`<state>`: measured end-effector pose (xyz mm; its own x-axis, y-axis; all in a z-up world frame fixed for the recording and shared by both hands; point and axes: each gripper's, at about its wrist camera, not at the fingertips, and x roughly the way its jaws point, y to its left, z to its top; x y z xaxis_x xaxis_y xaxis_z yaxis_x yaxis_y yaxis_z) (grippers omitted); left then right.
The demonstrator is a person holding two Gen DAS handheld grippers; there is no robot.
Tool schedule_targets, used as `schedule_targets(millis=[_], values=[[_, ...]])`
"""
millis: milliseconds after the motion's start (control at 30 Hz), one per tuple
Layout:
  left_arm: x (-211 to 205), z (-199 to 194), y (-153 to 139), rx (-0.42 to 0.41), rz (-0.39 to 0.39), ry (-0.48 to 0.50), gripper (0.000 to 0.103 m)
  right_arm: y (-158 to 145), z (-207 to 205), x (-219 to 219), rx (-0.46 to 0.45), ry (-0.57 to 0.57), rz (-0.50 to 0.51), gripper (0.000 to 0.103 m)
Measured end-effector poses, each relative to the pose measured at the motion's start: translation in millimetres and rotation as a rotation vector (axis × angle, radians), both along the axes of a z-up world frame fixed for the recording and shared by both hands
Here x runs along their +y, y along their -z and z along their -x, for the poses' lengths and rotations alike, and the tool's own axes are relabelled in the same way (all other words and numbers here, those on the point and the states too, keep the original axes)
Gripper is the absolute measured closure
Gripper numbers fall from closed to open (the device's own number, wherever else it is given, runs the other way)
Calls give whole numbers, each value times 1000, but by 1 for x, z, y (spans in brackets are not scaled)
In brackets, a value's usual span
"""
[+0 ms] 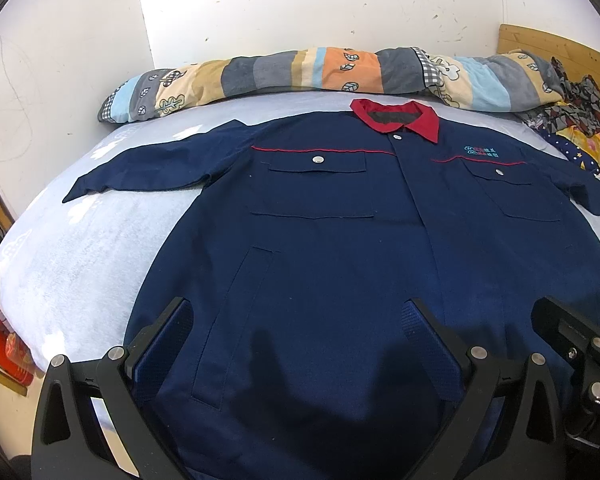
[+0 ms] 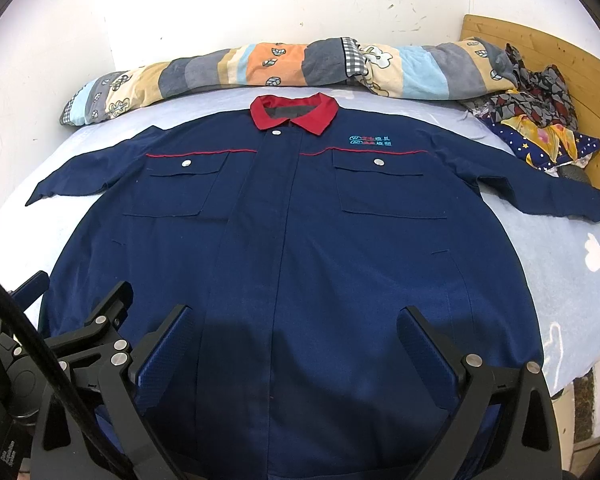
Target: Fold large clothes
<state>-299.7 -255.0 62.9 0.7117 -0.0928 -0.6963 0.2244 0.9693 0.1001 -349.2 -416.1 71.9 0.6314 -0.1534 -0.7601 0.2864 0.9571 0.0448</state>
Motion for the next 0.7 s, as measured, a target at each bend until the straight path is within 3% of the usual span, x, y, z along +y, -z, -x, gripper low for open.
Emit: schedule_targets(millis=[700], values=[[1,-2,-7,-15,9,11,0,-2,-1,-3,-2,-7,0,0]])
